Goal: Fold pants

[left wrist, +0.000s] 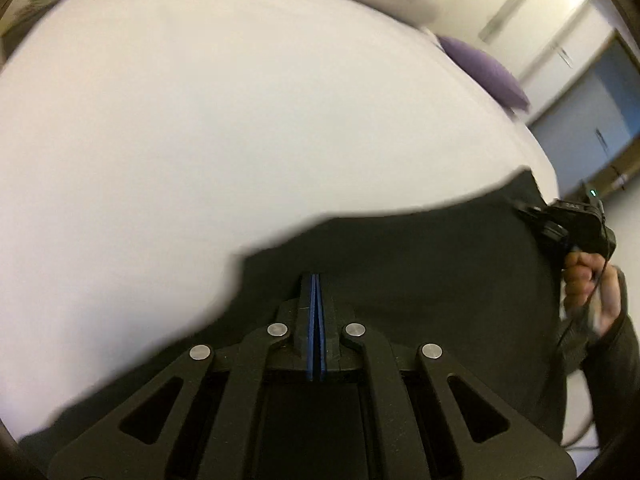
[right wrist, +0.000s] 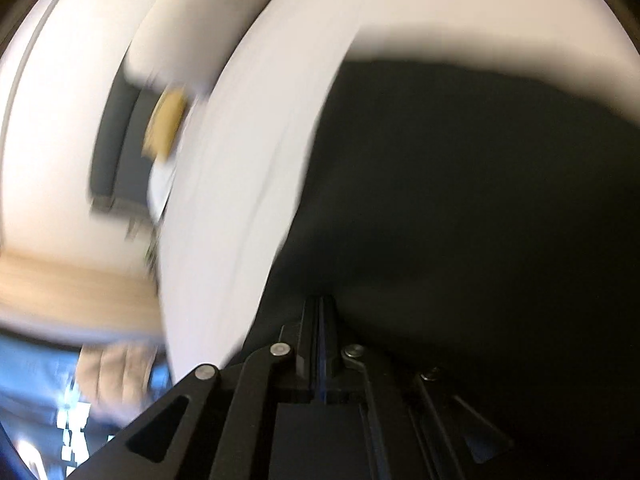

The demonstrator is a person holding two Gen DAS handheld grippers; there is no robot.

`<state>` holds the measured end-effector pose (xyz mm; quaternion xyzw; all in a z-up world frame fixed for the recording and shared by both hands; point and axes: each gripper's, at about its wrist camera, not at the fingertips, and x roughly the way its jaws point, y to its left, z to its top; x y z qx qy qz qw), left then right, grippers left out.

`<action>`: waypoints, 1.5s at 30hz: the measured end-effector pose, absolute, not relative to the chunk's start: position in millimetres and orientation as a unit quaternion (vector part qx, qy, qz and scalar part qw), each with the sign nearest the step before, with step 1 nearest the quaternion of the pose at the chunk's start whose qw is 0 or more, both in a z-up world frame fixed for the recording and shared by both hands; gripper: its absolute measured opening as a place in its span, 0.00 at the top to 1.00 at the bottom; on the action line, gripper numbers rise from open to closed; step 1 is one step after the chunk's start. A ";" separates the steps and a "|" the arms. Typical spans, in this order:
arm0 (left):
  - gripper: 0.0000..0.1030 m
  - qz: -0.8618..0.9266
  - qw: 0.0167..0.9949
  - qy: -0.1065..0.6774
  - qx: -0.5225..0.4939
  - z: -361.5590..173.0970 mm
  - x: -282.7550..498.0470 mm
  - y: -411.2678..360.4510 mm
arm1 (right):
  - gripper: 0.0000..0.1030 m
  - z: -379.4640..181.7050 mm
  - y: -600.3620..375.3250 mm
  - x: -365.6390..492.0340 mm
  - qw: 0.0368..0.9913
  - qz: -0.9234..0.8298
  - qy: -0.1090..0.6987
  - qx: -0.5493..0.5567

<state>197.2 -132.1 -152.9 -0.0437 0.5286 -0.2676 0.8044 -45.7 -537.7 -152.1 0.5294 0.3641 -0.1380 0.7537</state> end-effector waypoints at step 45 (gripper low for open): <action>0.99 -0.197 0.855 0.477 -0.050 -78.3 41.0 -20.4 | 0.94 -153.9 -161.7 -26.4 0.713 0.201 0.513 0.433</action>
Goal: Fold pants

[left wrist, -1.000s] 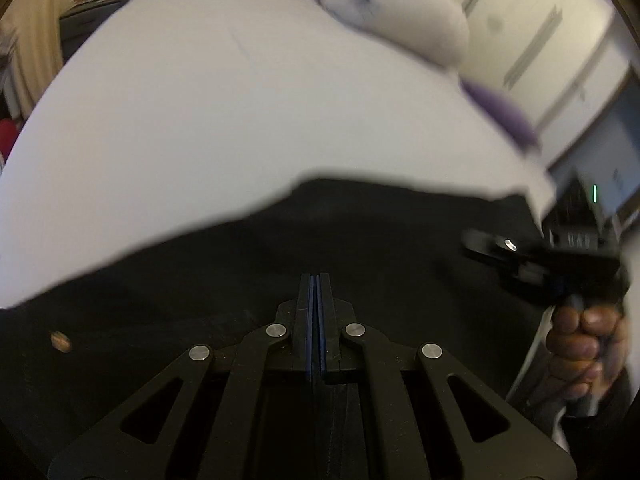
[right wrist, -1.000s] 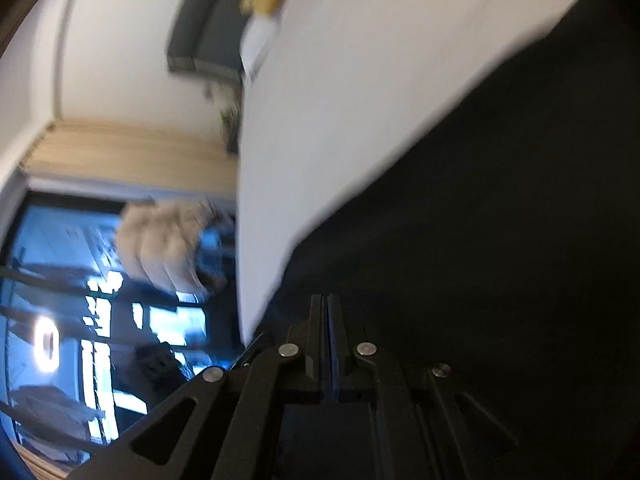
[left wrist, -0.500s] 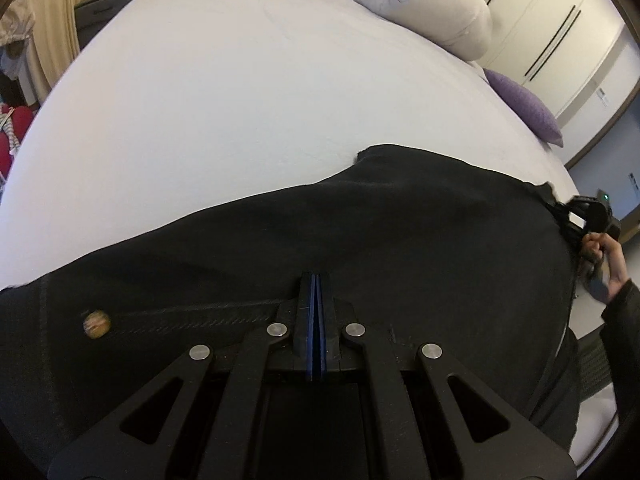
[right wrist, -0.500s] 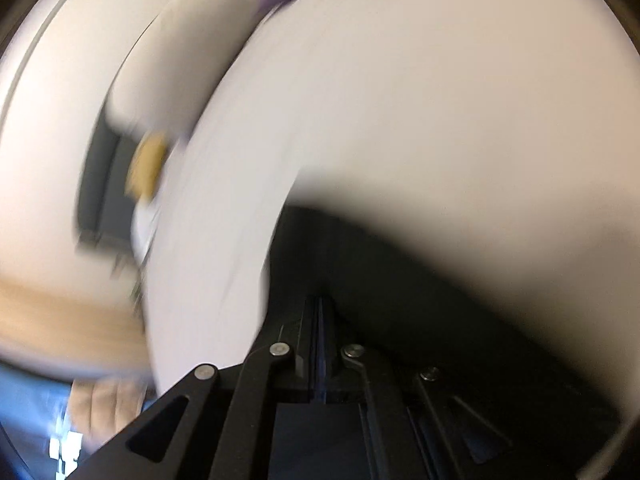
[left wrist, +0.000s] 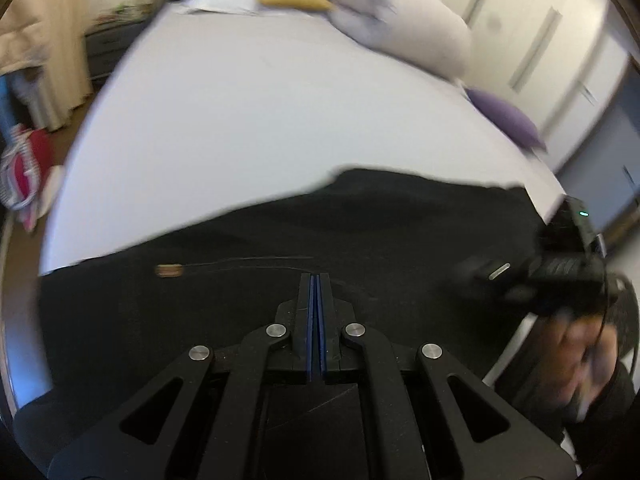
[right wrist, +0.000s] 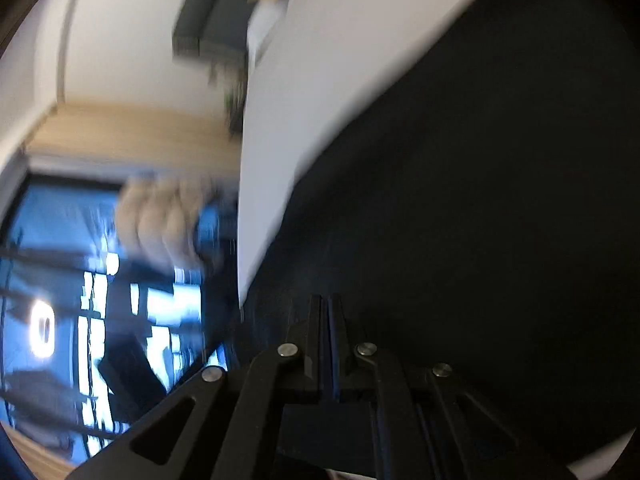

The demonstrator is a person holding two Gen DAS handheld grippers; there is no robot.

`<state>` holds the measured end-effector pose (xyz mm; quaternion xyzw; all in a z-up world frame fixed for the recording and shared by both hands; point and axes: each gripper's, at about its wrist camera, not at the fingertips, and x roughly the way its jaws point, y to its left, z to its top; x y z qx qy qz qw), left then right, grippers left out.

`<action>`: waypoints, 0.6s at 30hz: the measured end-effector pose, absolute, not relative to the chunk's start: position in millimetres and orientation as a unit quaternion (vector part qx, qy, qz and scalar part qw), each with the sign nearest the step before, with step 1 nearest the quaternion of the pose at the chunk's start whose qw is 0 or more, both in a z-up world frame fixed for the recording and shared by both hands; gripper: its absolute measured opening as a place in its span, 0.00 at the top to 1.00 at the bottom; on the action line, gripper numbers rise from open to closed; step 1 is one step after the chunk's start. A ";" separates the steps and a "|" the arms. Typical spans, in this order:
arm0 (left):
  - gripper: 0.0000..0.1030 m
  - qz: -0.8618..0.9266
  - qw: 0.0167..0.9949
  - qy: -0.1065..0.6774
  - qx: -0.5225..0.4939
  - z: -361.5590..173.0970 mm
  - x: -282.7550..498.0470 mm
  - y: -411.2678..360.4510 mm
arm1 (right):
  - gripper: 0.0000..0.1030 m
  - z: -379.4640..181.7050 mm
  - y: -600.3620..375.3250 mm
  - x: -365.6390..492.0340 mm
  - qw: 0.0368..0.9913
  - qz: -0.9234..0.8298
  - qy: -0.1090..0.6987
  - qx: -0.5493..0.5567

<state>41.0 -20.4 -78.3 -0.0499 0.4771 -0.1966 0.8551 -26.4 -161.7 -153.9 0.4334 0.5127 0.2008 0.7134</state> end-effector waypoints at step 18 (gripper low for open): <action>0.98 -0.157 0.844 0.493 -0.139 -135.3 19.4 91.1 | 0.98 -115.3 -445.7 -72.7 0.786 -0.143 0.376 0.469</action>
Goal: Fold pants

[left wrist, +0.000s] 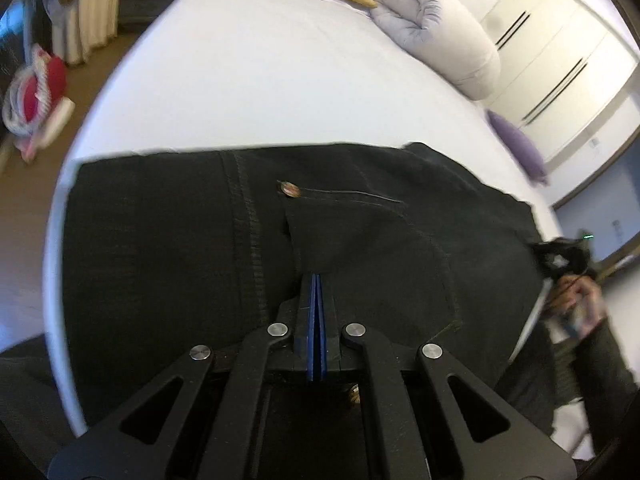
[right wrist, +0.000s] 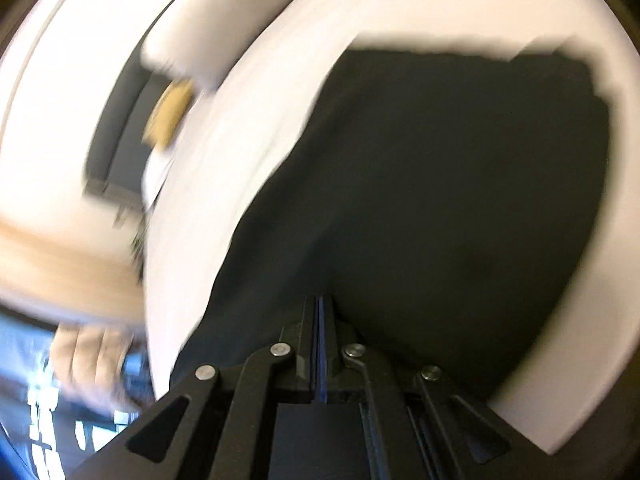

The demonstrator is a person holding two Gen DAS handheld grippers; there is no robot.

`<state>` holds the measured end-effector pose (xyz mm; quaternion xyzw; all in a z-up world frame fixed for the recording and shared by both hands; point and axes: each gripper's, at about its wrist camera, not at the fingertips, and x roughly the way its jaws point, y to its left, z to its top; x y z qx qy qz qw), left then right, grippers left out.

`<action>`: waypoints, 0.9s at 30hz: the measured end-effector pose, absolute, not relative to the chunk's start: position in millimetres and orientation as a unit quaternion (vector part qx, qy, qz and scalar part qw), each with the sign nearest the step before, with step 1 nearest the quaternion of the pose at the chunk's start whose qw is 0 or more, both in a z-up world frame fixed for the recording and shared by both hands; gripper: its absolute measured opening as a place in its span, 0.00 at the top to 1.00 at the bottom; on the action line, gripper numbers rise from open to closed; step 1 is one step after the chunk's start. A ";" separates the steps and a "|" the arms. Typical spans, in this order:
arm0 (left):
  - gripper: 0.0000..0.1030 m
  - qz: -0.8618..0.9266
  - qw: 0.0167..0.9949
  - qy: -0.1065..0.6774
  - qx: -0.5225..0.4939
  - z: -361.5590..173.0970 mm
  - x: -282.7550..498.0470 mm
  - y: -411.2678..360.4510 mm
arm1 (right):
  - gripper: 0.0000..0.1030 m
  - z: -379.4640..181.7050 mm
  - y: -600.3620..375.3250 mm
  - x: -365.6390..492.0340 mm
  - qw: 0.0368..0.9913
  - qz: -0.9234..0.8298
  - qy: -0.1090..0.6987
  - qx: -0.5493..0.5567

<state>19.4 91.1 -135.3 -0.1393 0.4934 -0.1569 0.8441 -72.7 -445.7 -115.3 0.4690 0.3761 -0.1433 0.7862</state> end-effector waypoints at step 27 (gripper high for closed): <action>0.99 -0.167 0.816 0.546 -0.089 -133.3 68.9 -15.4 | 0.34 -87.4 -490.0 -135.6 0.797 -0.206 0.296 0.485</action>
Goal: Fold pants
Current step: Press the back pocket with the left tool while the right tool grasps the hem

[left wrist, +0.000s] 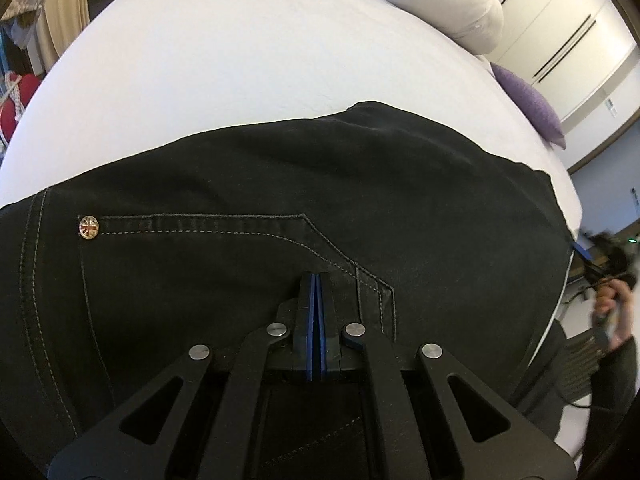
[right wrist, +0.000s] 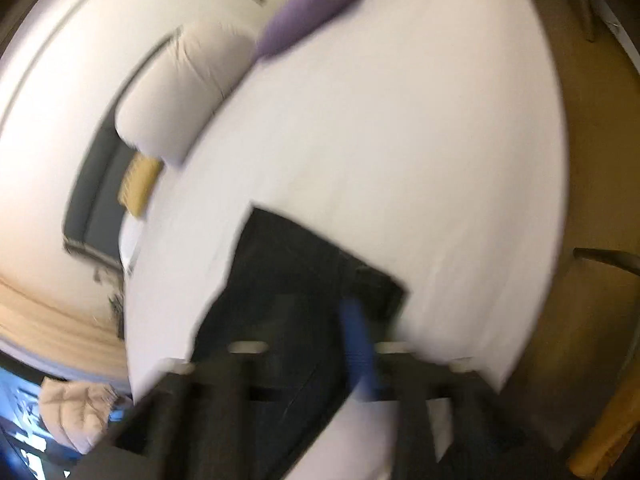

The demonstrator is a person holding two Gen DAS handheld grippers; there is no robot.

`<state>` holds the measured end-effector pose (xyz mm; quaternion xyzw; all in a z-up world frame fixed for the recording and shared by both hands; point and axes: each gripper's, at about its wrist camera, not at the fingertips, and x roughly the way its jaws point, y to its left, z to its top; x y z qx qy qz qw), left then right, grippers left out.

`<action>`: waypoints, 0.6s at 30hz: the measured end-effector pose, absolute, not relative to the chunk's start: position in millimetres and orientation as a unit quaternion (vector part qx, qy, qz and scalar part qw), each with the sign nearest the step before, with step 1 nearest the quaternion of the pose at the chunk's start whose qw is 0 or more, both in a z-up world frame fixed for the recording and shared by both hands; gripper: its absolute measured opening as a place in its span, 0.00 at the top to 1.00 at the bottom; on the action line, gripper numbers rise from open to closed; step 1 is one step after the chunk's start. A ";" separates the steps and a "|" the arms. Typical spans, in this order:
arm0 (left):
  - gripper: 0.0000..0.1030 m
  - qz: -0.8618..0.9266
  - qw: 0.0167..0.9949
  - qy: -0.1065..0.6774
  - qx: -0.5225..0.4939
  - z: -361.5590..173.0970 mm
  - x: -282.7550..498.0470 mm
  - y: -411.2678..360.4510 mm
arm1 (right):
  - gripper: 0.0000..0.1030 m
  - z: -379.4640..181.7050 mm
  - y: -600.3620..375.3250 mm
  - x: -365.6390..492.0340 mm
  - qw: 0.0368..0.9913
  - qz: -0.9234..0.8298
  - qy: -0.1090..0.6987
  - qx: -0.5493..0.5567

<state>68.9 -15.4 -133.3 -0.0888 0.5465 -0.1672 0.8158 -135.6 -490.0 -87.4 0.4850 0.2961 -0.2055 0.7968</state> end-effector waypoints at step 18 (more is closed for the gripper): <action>0.99 -0.166 0.818 0.544 -0.091 -130.5 43.7 -22.4 | 0.47 -147.7 -536.1 -151.9 0.718 -0.118 0.237 0.644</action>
